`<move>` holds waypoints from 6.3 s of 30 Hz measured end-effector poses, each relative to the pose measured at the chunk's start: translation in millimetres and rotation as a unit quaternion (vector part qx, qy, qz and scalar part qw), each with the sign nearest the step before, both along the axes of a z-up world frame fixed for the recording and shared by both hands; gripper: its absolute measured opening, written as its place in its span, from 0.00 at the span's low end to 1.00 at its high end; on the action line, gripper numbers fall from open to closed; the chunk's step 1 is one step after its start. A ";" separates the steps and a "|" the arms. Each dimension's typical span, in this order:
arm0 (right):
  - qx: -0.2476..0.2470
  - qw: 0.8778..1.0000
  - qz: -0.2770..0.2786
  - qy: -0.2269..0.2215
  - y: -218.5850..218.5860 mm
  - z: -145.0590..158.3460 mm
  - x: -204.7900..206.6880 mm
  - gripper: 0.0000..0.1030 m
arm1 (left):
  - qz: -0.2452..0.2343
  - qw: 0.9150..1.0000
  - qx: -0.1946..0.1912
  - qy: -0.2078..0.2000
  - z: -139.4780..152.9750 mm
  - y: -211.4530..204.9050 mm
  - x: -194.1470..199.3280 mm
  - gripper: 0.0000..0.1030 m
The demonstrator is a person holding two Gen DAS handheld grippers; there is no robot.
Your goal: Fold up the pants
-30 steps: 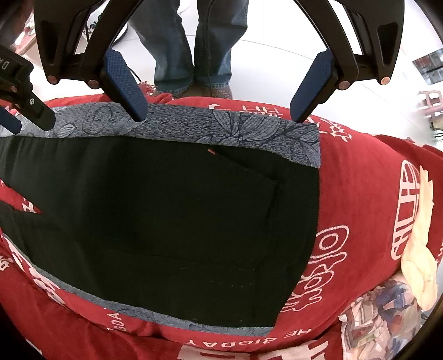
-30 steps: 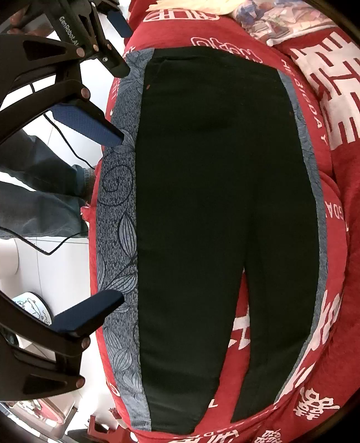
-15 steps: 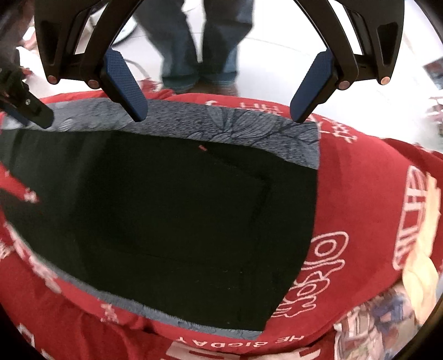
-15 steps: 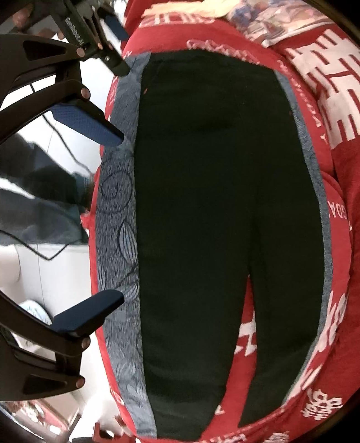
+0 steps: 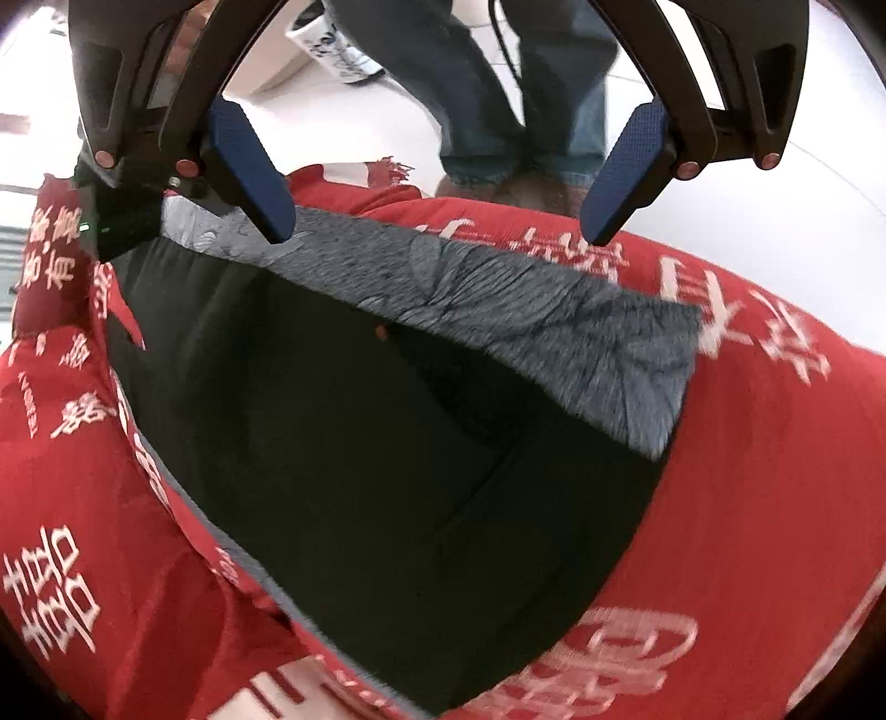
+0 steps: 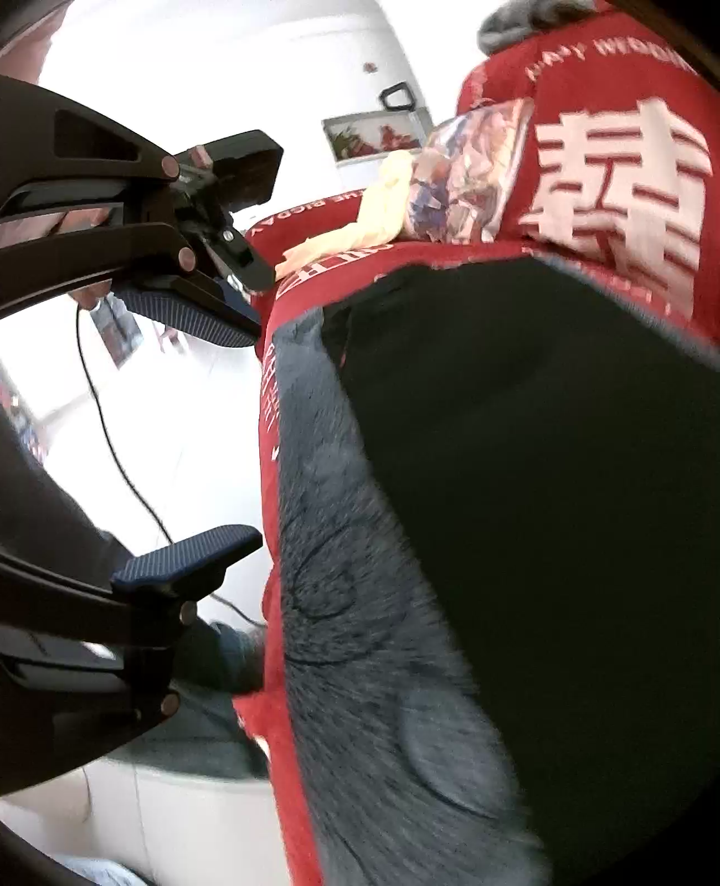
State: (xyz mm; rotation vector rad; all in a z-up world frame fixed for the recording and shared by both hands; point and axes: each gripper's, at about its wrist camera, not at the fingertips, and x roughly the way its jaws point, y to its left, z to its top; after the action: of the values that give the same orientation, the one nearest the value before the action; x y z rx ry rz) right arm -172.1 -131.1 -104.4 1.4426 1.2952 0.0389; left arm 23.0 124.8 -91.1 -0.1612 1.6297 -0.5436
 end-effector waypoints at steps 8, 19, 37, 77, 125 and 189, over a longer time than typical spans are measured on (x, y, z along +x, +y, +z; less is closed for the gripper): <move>0.033 0.993 -0.081 -0.077 -10.1 -6.0 9.6 0.69 | 0.056 0.995 -0.059 0.050 -40.1 5.2 -2.7 1.00; -0.018 0.995 -0.080 -0.061 -40.9 4.1 -23.4 0.69 | 0.048 0.996 -0.068 0.023 -32.6 -21.5 17.3 0.89; -0.050 0.986 -0.148 -0.054 -108.9 56.6 -40.3 0.08 | 0.023 0.999 -0.038 0.013 20.0 -11.1 28.5 0.31; -0.180 0.974 0.134 -0.034 -264.4 25.3 214.8 0.34 | -0.057 0.960 0.189 -0.199 1.0 -250.4 142.9 0.79; -0.123 0.971 -0.195 -0.059 -344.9 134.3 -170.6 0.14 | -0.324 0.942 -0.054 -0.073 70.1 -482.2 -89.0 0.36; -0.391 0.897 -0.139 0.152 -589.5 124.8 -99.0 0.31 | -0.098 0.951 0.214 -0.201 17.0 -483.2 42.2 0.79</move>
State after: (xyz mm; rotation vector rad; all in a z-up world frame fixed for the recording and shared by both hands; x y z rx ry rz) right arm -271.2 -720.6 20.4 0.9225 1.1316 -0.8403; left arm 65.1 -358.4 -74.1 0.4148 1.3305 -0.3322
